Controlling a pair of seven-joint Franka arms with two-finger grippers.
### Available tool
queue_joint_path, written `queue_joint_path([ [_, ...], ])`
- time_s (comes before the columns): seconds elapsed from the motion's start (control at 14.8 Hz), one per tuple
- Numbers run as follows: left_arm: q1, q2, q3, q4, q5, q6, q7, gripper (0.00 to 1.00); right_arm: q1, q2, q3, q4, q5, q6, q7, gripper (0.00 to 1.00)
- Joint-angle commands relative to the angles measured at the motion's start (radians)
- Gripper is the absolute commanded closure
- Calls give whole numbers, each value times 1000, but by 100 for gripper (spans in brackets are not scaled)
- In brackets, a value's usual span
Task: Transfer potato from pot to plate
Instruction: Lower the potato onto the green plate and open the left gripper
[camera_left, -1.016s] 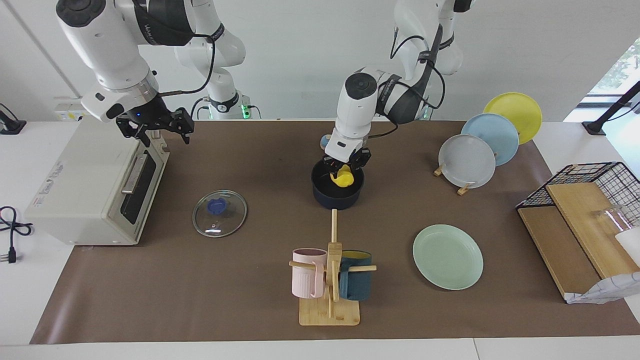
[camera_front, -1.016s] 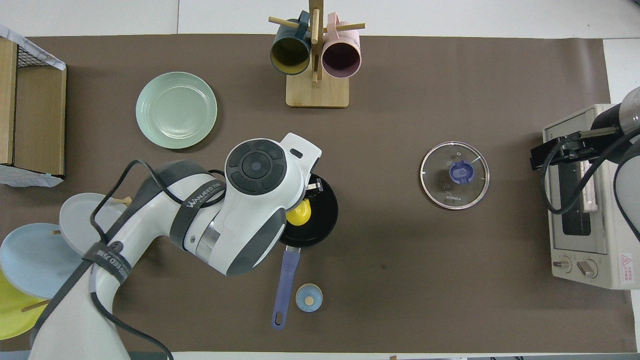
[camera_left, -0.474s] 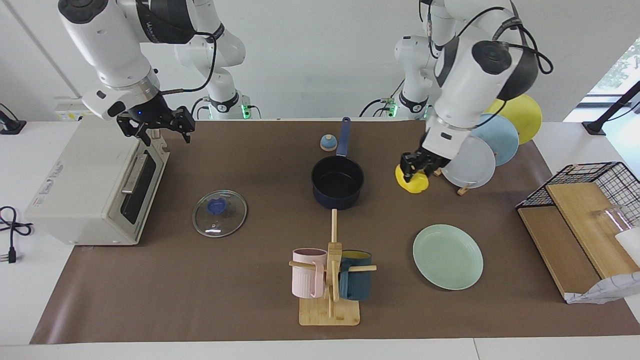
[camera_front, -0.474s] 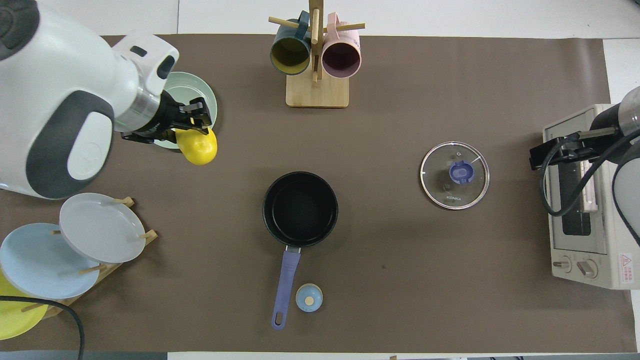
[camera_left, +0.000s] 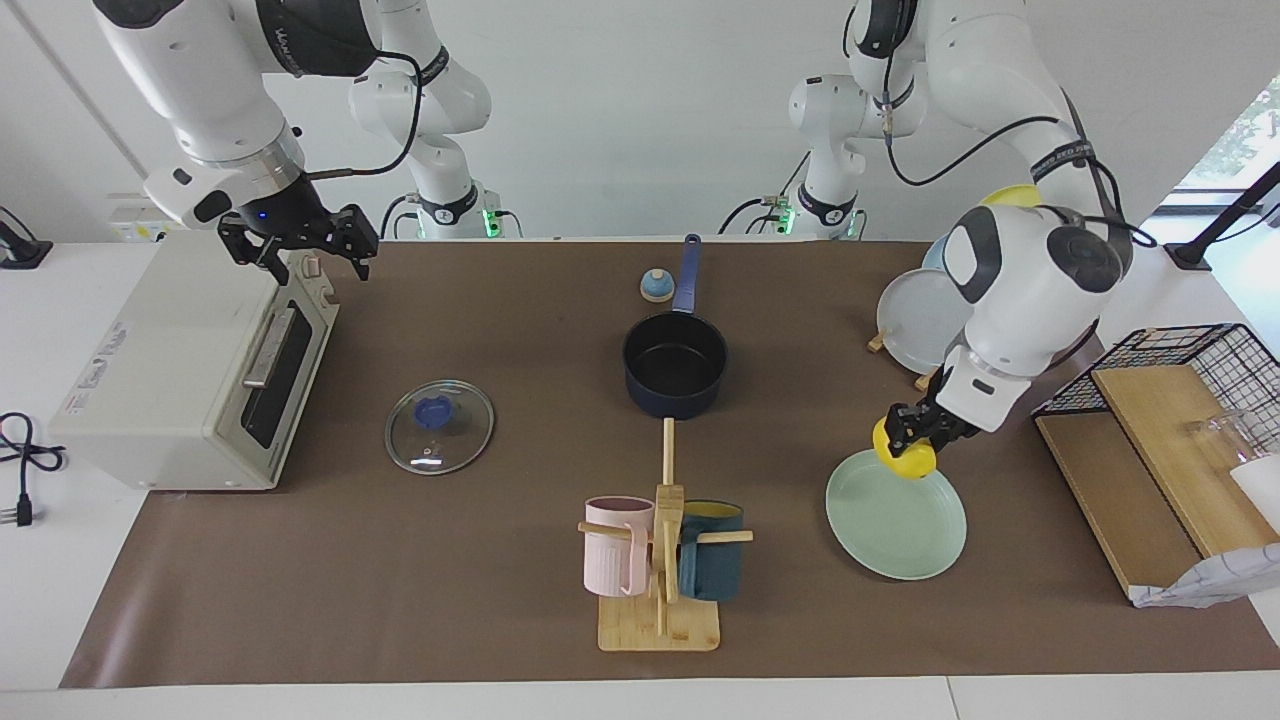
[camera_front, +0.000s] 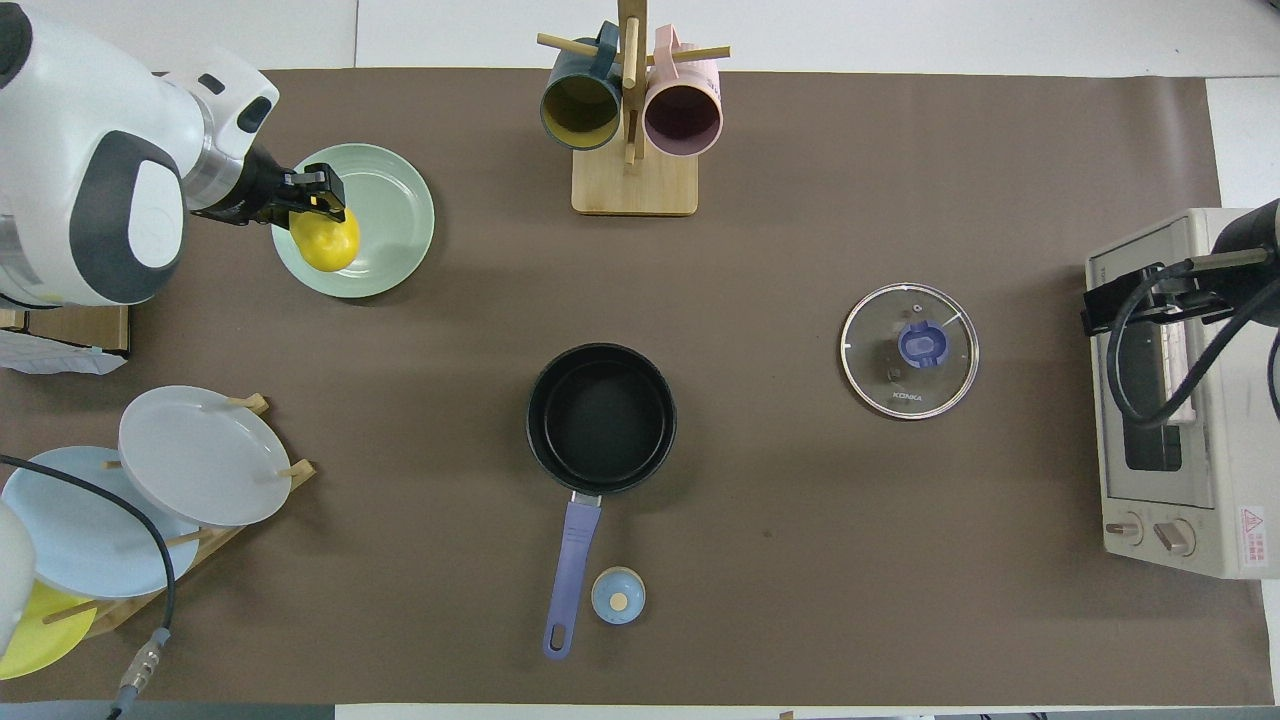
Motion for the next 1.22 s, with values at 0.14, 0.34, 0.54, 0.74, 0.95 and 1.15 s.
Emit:
queue_joint_path([
  [0.14, 25, 110, -5, 37, 38, 113, 85, 100, -23, -5, 7, -7, 3, 4, 13, 0],
  [0.34, 20, 124, -7, 23, 78, 139, 97, 100, -29, -9, 7, -18, 3, 4, 13, 0],
  [0.54, 22, 122, -7, 2, 84, 155, 126, 100, -29, -14, 12, -19, 3, 4, 13, 0],
  [0.74, 22, 119, -7, 9, 78, 149, 125, 0, -21, -15, 12, -19, 6, 4, 13, 0],
  [0.95, 29, 67, -7, 9, 72, 100, 119, 0, -24, -17, 12, -22, 6, -5, 10, 0],
  [1.15, 58, -60, -4, 9, 70, -56, 111, 0, -29, -17, 12, -22, 6, -5, 10, 0],
])
